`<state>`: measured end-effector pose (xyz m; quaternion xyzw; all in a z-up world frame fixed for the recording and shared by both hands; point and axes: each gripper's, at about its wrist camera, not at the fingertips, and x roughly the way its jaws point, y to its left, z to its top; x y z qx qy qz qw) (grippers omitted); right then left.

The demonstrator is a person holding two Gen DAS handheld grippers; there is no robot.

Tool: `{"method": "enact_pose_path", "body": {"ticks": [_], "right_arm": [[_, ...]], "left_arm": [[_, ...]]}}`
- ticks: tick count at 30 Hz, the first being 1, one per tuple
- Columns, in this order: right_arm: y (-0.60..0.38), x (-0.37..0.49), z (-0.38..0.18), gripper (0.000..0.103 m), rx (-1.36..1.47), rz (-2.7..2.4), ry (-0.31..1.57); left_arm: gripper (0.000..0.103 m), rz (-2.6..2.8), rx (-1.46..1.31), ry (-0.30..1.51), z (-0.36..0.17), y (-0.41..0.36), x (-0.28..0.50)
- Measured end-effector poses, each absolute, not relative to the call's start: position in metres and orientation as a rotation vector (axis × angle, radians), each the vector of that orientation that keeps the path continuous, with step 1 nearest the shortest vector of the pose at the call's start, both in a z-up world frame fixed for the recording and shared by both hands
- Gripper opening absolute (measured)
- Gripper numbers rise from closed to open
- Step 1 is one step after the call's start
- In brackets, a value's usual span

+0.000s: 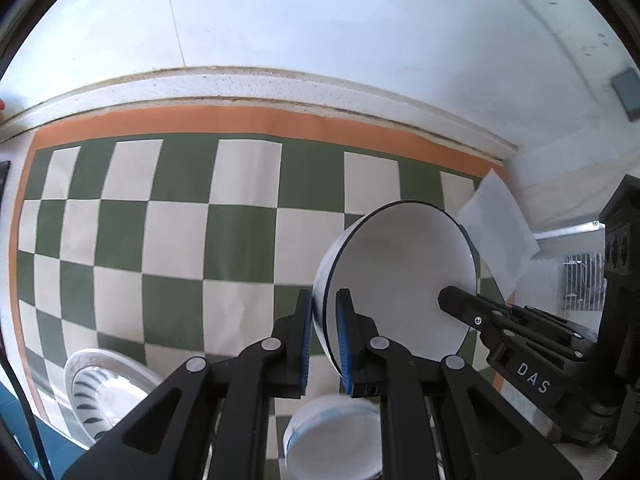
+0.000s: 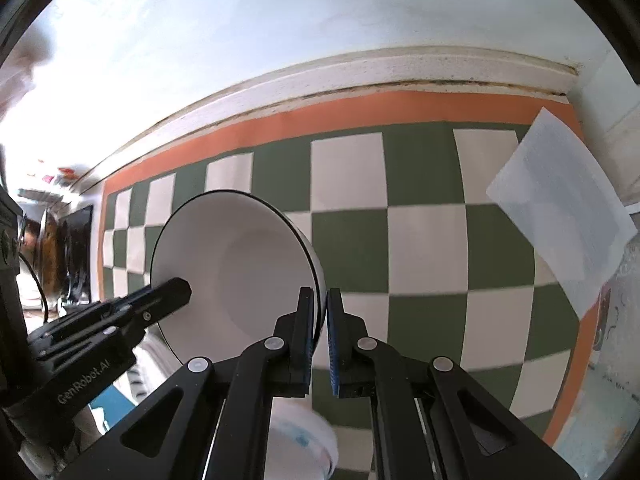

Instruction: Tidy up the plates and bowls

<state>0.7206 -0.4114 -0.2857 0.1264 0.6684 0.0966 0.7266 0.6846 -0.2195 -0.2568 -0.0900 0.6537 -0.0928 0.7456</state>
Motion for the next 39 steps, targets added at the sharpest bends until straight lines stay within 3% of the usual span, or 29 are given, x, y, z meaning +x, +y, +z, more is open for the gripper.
{"method": "enact_pose_path", "body": {"ticks": [14, 26, 39], "right_arm": [[-0.409, 0.606, -0.238, 0.008, 0.306, 0.188, 1.418], [-0.413, 0.545, -0.275, 0.008, 0.329, 0.165, 1.482], [-0.41, 0.541, -0.306, 0.009, 0.321, 0.169, 1.539]], "left_arm": [[0.01, -0.296, -0.133, 1.409, -0.229, -0.215, 0.595], [0.01, -0.298, -0.115, 1.481, -0.262, -0.219, 0.55], [0.01, -0.254, -0.11, 1.542, -0.295, -0.217, 0.544]]}}
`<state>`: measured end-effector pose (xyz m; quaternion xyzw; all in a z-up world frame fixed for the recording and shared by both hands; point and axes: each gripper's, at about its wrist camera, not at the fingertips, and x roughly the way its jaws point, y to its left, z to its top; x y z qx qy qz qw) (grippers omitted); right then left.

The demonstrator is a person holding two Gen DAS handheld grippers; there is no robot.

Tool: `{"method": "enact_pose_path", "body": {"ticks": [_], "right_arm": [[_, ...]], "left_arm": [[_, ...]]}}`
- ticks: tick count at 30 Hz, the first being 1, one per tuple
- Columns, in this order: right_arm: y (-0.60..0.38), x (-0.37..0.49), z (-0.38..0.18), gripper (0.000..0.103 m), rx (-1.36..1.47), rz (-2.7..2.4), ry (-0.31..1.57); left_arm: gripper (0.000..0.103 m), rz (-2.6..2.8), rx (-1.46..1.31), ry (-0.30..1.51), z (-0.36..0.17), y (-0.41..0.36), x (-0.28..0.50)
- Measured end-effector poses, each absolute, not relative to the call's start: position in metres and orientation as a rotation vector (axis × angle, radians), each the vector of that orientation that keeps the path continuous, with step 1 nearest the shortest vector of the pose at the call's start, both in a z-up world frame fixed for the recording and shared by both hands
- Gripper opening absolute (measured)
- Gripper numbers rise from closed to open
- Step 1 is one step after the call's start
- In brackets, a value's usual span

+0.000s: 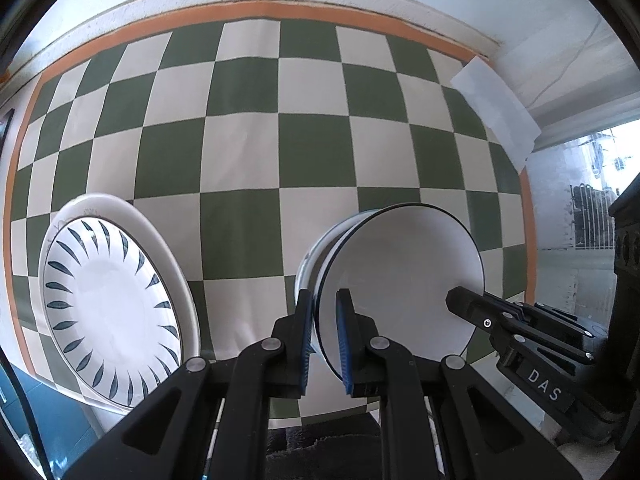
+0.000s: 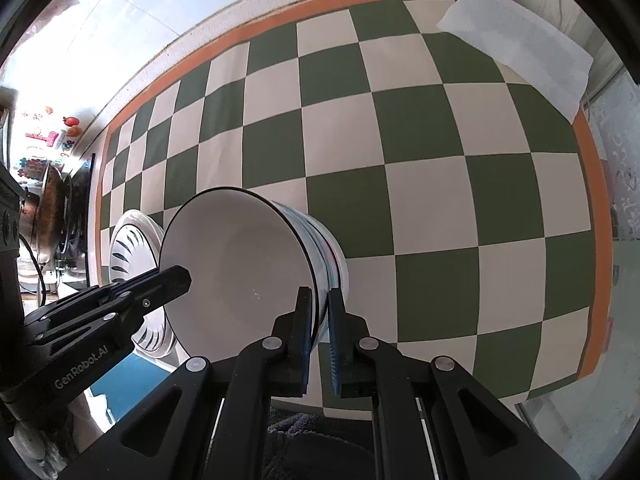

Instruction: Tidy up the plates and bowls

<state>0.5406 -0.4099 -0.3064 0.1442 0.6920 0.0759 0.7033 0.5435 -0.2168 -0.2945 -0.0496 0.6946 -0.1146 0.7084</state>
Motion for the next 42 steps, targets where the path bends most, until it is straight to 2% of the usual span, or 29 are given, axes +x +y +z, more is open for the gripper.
{"method": "enact_pose_path", "body": {"ticks": [23, 29, 35, 38, 42], "right_arm": [[-0.402, 0.544, -0.313, 0.013, 0.274, 0.162, 1.572], [-0.405, 0.54, -0.306, 0.013, 0.283, 0.161, 1.557], [-0.406, 0.524, -0.28, 0.013, 0.272, 0.169, 1.499], [-0.404, 0.51, -0.261, 0.014, 0.255, 0.167, 1.456], [-0.404, 0.485, -0.234, 0.025, 0.242, 0.172, 1.402]], "left_arm": [[0.01, -0.248, -0.091, 1.553, -0.299, -0.217, 0.543], [0.01, -0.254, -0.069, 1.528, -0.287, -0.217, 0.535], [0.011, -0.246, -0.019, 1.456, -0.253, -0.217, 0.515], [0.019, -0.241, 0.009, 1.399, -0.233, -0.215, 0.502], [0.03, -0.259, 0.034, 1.332, -0.208, -0.212, 0.484]]}}
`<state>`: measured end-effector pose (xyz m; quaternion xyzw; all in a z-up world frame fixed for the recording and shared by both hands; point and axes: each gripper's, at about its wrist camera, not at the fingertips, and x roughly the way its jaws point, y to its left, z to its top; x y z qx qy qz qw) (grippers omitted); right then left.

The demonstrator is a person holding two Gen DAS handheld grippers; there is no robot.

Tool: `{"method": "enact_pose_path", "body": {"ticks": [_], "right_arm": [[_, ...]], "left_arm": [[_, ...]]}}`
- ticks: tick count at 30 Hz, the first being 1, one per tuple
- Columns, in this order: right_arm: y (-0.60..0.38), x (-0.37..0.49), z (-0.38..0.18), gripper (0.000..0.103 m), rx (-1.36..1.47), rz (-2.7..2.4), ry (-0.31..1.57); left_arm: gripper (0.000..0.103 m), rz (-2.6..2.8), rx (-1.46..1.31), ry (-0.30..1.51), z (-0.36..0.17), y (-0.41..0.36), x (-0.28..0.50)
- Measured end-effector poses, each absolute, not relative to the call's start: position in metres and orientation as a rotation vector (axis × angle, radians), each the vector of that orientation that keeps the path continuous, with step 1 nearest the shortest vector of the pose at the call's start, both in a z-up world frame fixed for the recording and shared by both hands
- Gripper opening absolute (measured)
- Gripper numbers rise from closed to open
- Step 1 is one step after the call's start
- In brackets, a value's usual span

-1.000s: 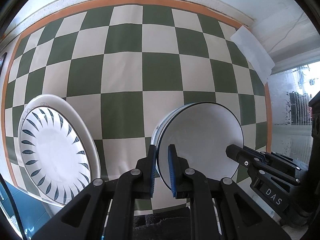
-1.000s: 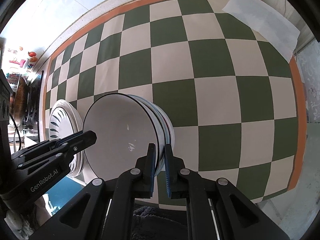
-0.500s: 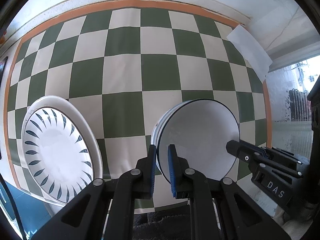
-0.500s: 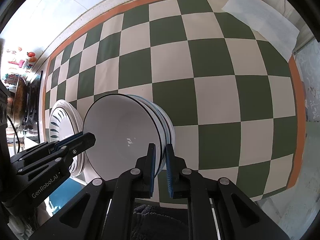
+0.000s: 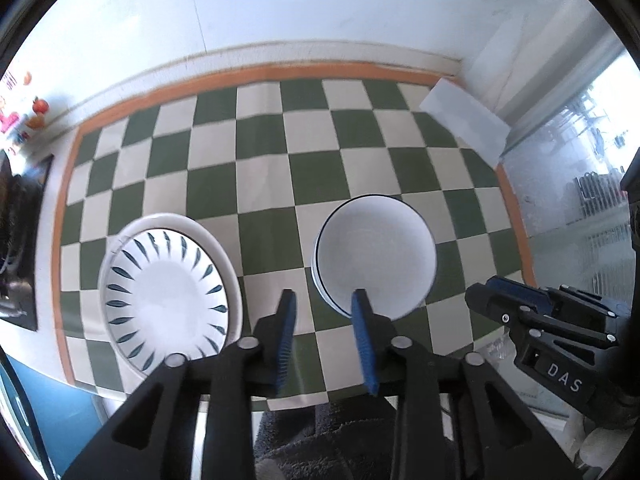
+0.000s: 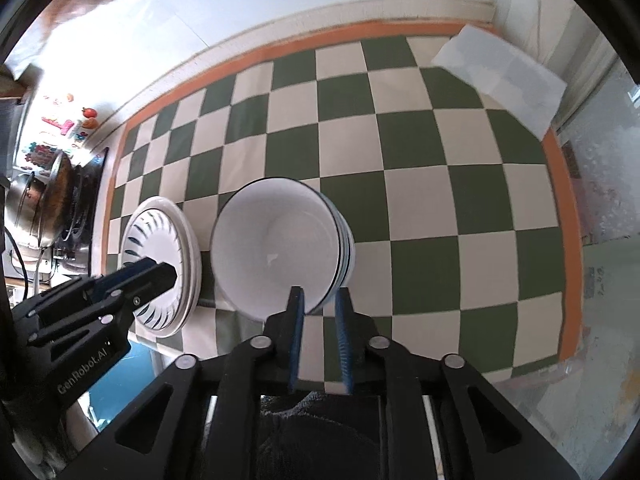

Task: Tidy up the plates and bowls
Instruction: 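Set the nested bowl stack on the cloth and open both grippers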

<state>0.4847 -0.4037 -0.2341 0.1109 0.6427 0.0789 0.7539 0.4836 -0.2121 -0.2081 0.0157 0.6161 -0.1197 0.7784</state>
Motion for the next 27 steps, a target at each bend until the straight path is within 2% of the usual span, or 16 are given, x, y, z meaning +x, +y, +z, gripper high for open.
{"method": "enact_pose_path", "body": {"ticks": [2, 4, 6, 12, 14, 18, 27], "right_arm": [[-0.403, 0.473, -0.221, 0.032, 0.232, 0.174, 1.378], [-0.403, 0.462, -0.207, 0.038, 0.231, 0.176, 1.35], [-0.403, 0.453, -0.193, 0.051, 0.227, 0.175, 1.318], [-0.408, 0.43, -0.155, 0.081, 0.202, 0.145, 1.237], [-0.408, 0.423, -0.144, 0.086, 0.187, 0.135, 1.225], [-0.406, 0.414, -0.125, 0.09, 0.158, 0.118, 1.184], [-0.401, 0.39, -0.094, 0.092, 0.203, 0.124, 1.12]], "left_arm": [[0.042, -0.275, 0.04, 1.304, -0.197, -0.211, 0.476], [0.07, -0.281, 0.049, 1.273, -0.187, -0.212, 0.47], [0.083, -0.28, 0.055, 1.239, -0.177, -0.211, 0.464], [0.093, -0.289, 0.032, 1.196, -0.157, -0.204, 0.451], [0.093, -0.293, 0.023, 1.189, -0.152, -0.202, 0.447], [0.093, -0.296, 0.011, 1.154, -0.135, -0.197, 0.436], [0.093, -0.283, -0.008, 1.071, -0.102, -0.184, 0.421]]}}
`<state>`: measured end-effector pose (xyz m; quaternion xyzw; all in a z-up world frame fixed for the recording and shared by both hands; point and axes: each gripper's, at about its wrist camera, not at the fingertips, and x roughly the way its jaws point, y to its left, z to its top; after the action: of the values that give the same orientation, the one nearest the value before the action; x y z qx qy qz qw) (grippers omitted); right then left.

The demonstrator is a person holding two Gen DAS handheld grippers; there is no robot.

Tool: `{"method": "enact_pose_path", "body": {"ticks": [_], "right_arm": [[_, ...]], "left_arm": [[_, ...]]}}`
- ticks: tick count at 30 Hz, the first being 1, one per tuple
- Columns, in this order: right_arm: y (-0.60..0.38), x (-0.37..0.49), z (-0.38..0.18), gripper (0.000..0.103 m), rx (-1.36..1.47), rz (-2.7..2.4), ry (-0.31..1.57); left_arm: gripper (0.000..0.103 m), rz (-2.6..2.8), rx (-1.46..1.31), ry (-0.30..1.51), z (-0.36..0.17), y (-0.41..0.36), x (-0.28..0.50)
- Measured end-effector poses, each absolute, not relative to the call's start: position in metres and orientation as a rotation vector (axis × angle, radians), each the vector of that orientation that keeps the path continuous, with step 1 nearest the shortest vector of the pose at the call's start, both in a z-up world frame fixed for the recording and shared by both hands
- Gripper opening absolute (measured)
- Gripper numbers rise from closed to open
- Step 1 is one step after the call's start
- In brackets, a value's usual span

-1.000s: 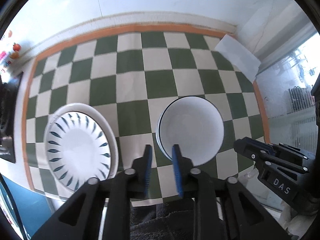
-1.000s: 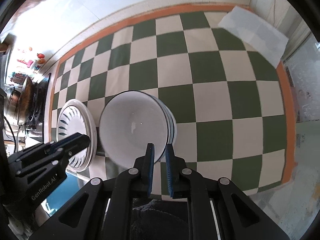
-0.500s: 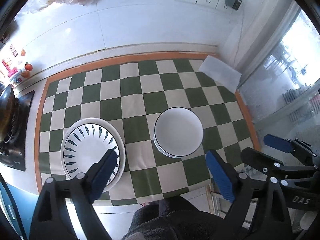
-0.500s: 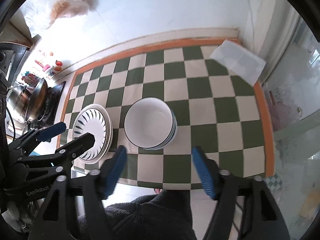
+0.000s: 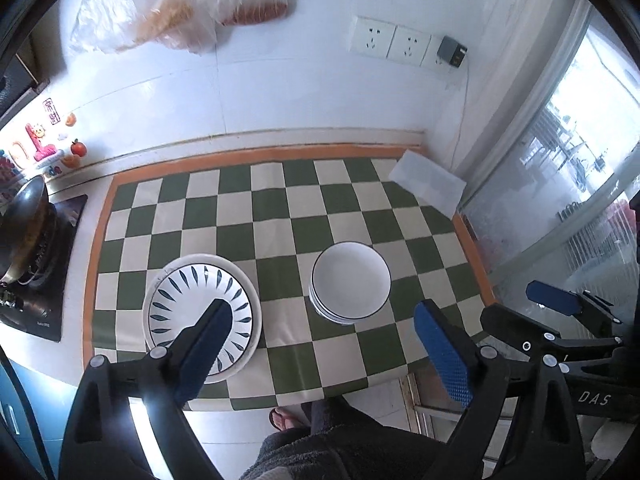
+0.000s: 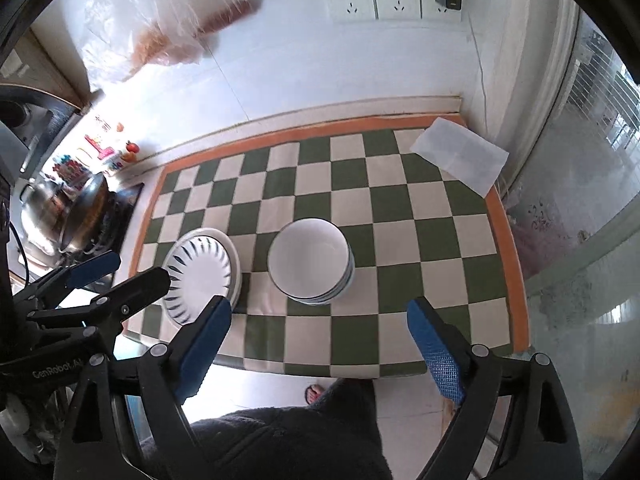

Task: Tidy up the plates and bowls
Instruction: 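Set the nested bowl stack on the cloth and open both grippers, then grip the bowl stack rim with both grippers and lift it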

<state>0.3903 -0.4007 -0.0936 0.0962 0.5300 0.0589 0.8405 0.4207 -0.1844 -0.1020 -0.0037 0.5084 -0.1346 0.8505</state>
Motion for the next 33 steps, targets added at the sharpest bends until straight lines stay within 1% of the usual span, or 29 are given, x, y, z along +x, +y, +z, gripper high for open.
{"method": "enact_pose_path", "body": {"ticks": [4, 8, 12, 20, 23, 27, 32, 33], "right_arm": [[-0.399, 0.39, -0.09, 0.092, 0.208, 0.125, 1.114], [-0.399, 0.401, -0.104, 0.093, 0.21, 0.12, 1.132], [-0.404, 0.423, -0.138, 0.093, 0.209, 0.104, 1.155], [-0.421, 0.47, -0.227, 0.093, 0.362, 0.126, 1.278], [-0.424, 0.485, -0.257, 0.093, 0.401, 0.117, 1.316], [-0.427, 0.504, -0.3, 0.091, 0.491, 0.137, 1.384], [-0.423, 0.521, -0.336, 0.088, 0.586, 0.165, 1.431], [-0.422, 0.524, -0.346, 0.085, 0.611, 0.17, 1.444]], "left_arm": [[0.093, -0.287, -0.015, 1.072, -0.102, -0.183, 0.424], [0.093, -0.315, -0.053, 1.129, -0.12, -0.183, 0.44], [0.093, -0.343, -0.105, 1.226, -0.158, -0.186, 0.469], [0.092, -0.363, -0.211, 1.45, -0.243, -0.194, 0.527], [0.092, -0.358, -0.29, 1.527, -0.272, -0.192, 0.545], [0.091, -0.404, -0.366, 1.641, -0.31, -0.194, 0.566], [0.091, -0.439, -0.433, 1.743, -0.346, -0.198, 0.577], [0.089, -0.441, -0.444, 1.756, -0.351, -0.198, 0.577]]}}
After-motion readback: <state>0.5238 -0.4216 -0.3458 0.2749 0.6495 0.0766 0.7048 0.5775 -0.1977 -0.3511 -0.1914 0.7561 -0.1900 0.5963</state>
